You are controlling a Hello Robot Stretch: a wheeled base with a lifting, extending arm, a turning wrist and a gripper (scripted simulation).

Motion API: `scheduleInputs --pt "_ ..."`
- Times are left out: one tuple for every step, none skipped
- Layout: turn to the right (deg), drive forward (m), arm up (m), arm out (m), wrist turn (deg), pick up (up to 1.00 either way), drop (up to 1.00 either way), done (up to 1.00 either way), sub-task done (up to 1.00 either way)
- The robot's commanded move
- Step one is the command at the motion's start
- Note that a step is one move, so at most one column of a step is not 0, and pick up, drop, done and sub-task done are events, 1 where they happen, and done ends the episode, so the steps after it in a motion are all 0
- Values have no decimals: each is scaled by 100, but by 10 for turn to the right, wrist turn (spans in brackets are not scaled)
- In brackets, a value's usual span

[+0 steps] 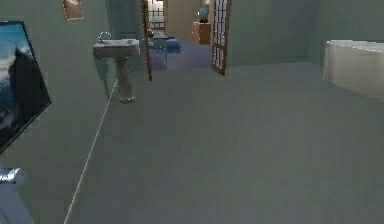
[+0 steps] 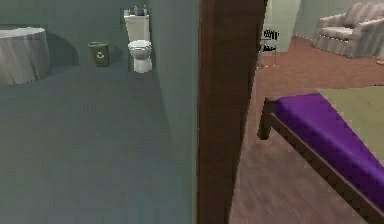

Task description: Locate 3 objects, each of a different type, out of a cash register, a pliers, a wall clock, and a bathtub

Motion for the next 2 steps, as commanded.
scheduleInputs --pt "150 0 0 0 0 0 0 0 0" --pt "0 10 0 0 0 0 0 0 0"
